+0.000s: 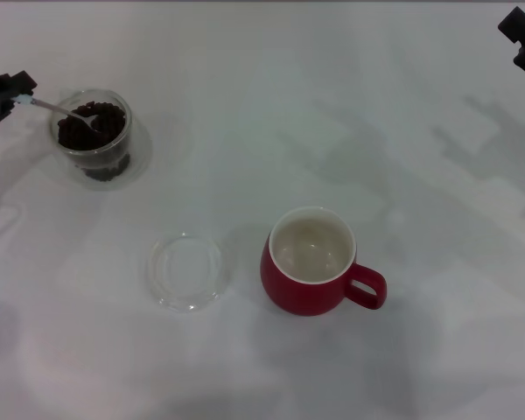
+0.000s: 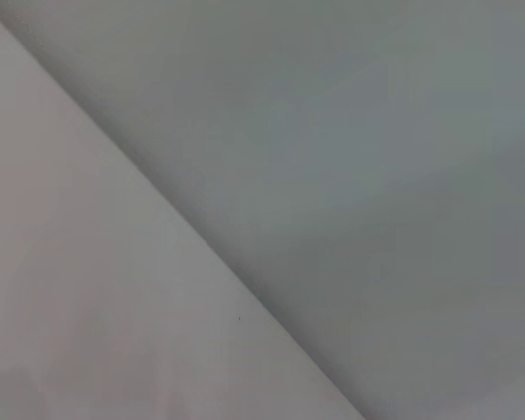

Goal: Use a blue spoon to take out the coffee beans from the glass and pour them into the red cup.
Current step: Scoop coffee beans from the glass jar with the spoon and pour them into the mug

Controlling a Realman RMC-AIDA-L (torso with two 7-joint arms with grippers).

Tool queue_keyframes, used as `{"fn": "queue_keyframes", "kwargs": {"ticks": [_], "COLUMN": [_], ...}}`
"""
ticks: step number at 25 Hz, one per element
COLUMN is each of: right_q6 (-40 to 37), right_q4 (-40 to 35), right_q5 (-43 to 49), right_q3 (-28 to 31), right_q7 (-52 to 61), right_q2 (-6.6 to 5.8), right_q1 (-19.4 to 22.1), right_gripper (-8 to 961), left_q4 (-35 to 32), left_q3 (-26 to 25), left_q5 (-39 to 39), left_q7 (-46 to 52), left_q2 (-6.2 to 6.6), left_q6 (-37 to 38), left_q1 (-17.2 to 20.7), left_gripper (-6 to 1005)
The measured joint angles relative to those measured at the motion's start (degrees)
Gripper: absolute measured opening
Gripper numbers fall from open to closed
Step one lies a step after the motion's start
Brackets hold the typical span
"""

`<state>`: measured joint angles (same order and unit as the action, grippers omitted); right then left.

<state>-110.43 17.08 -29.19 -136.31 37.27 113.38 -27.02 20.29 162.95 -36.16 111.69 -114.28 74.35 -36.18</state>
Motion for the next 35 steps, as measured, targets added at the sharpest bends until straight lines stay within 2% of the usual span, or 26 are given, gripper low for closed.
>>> {"fn": "queue_keyframes", "kwargs": {"ticks": [3, 9, 16, 29, 35], "right_q6": [0.41, 1.11, 1.38, 1.46, 1.46], "right_q4": [-0.02, -0.03, -0.03, -0.02, -0.02], "right_q5": [0.00, 0.00, 0.13, 0.14, 0.15], "right_q3": [-0.10, -0.43, -0.44, -0.53, -0.53], "right_q7": [0.00, -0.01, -0.07, -0.30, -0.51], "right_q2": [-0.08, -0.17, -0.25, -0.28, -0.23], "right_q1": [-0.17, -0.50, -1.16, -1.37, -1.30], "right_gripper": [786, 786, 786, 786, 786], "left_q4": [-0.37, -3.92, -4.20, -3.81, -3.87], "left_q3": [0.00, -0.02, 0.00, 0.00, 0.00], "left_q5": [-0.14, -3.33, -7.47, -9.28, -8.17], "left_q7": [1.78, 2.45, 2.17, -1.17, -2.61], "left_q2": [0.06, 1.88, 2.59, 2.78, 2.38], "left_q6": [0.30, 2.30, 7.42, 19.05, 21.44], "left_q1": [0.51, 2.70, 4.88, 5.31, 4.52], "left_gripper": [119, 120, 120, 119, 119]}}
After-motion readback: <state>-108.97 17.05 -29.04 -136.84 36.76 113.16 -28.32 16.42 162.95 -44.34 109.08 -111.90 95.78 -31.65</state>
